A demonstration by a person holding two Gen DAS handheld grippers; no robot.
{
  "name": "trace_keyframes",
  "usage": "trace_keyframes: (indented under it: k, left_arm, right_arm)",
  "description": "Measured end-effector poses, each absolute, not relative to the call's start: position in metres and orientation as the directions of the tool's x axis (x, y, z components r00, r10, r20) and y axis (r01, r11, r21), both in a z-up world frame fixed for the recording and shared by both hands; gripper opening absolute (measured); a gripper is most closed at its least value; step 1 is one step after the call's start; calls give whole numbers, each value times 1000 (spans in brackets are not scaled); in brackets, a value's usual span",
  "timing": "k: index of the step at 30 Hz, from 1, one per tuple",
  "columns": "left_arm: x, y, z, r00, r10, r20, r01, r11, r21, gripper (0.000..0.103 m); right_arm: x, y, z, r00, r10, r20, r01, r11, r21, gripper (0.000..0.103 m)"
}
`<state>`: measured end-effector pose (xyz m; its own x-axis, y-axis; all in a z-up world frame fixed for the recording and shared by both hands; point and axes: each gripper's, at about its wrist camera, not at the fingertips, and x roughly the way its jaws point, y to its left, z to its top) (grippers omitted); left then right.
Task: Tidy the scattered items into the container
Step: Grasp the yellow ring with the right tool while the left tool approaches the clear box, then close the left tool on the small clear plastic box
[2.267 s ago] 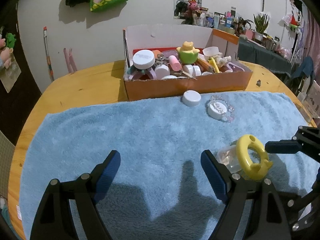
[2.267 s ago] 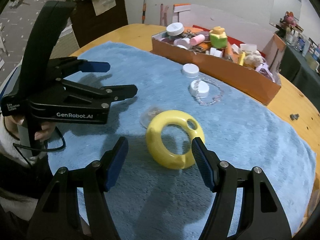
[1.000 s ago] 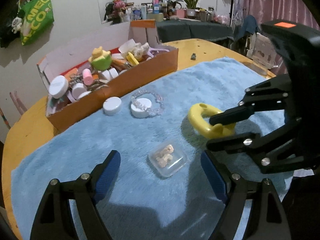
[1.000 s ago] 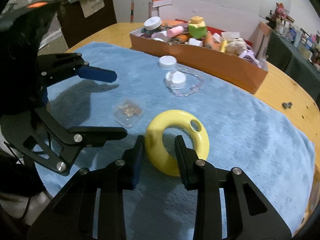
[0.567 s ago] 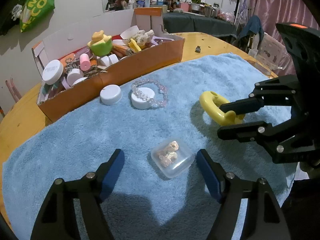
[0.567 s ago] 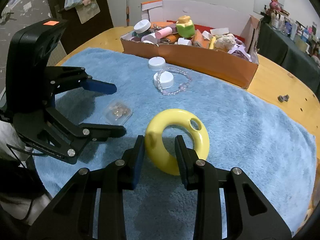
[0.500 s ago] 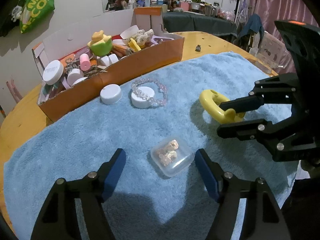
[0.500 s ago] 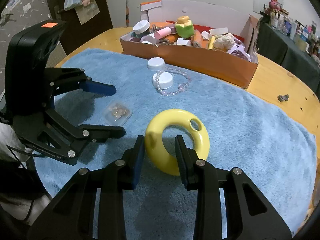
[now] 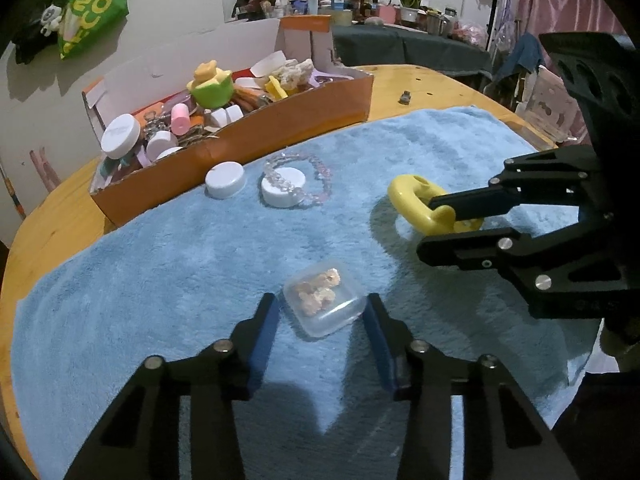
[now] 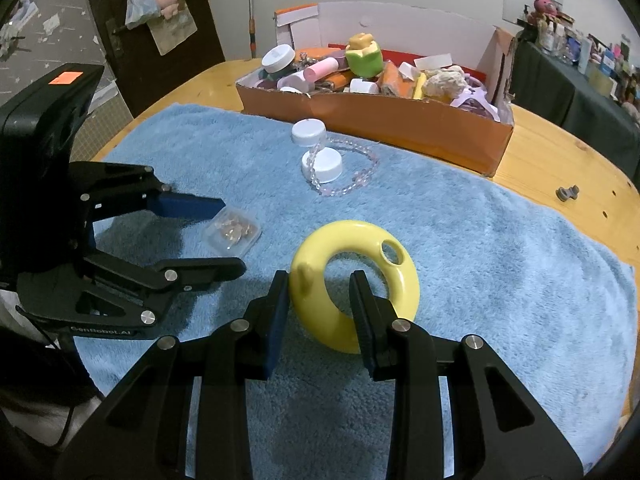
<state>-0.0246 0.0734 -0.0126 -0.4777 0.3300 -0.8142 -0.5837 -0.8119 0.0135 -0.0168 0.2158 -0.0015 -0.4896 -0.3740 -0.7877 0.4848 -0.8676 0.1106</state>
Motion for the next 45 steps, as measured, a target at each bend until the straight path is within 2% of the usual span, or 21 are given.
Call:
trace_keyframes:
  k: [45]
  left_arm:
    - [-37, 50, 15, -544, 309, -781, -445, -894, -44, 41]
  right_arm:
    - [-28, 215, 31, -559, -362, -746, 465, -882, 80, 29]
